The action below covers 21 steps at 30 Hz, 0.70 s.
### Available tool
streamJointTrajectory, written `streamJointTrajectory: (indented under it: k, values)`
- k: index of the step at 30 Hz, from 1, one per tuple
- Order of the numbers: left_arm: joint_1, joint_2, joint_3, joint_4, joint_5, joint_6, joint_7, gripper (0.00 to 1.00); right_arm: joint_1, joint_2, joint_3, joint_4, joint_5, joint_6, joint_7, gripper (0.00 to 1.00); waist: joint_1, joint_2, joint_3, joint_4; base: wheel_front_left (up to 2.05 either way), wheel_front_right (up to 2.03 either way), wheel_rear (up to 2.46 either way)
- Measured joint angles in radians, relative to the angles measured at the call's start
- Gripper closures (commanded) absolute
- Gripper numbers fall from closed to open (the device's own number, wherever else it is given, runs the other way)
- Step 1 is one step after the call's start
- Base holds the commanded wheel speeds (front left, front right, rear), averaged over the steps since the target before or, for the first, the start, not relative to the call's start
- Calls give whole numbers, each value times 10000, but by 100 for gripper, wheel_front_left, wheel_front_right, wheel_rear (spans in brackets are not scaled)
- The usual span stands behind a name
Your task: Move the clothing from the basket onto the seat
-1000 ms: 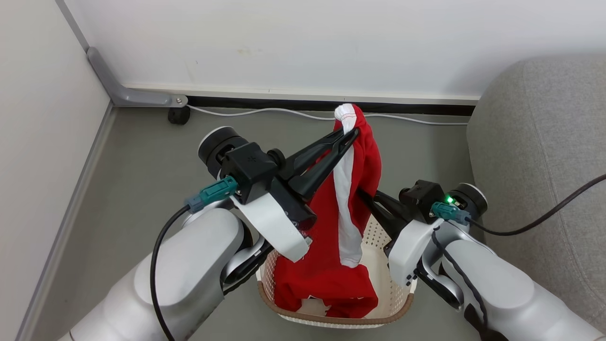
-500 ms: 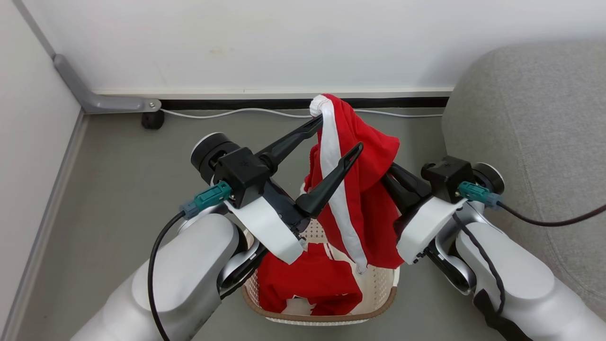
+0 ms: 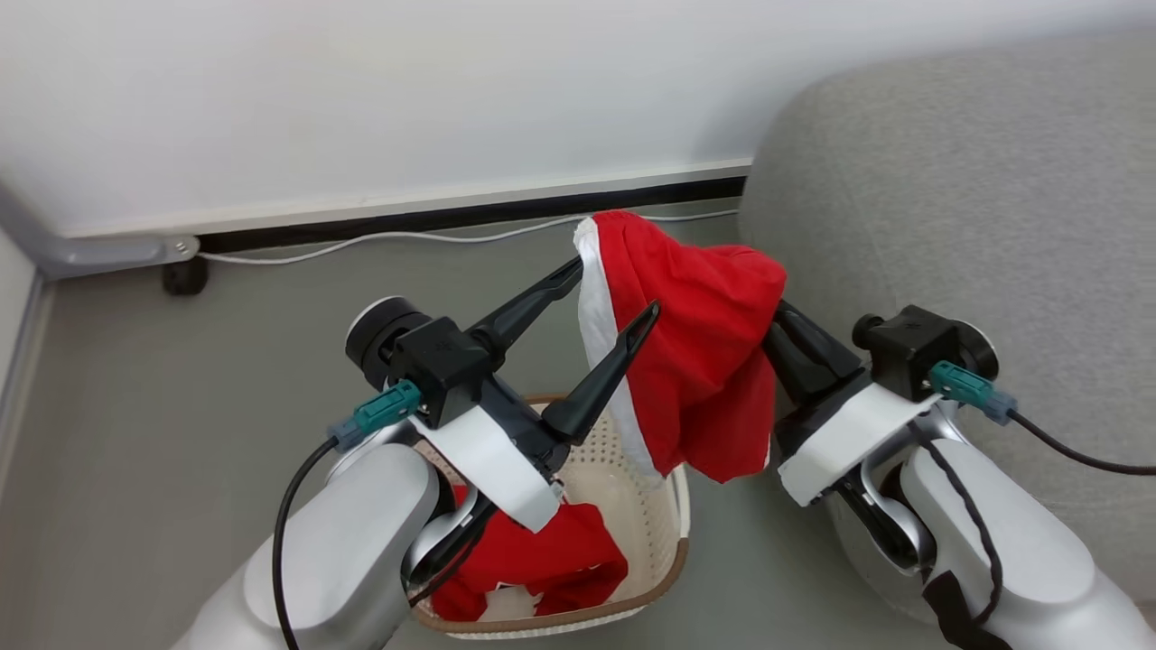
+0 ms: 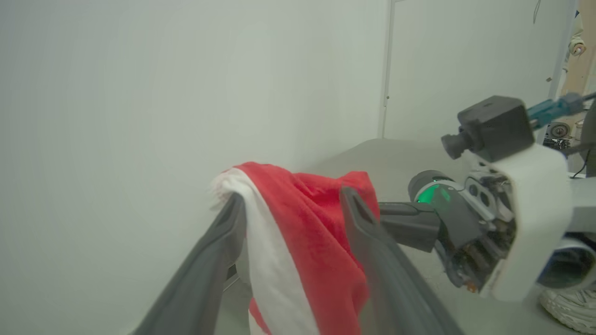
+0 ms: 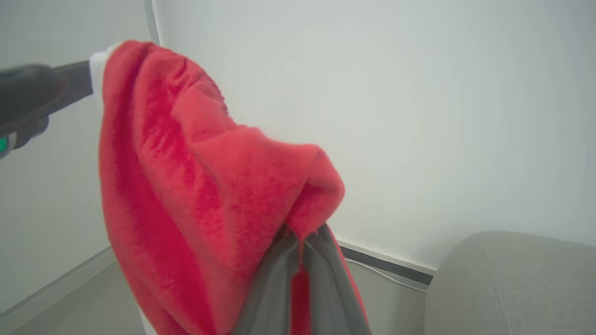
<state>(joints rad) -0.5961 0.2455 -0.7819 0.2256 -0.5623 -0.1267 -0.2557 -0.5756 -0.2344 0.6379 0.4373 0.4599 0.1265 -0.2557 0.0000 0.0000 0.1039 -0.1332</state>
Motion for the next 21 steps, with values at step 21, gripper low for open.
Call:
streamJointTrajectory:
  k: [21]
  values:
    - [1236,-46,861,-178,349,0,0,0,1140,25,-1753,-1246,-476,0,0,100,0,0,-286,-2853,0,0,0]
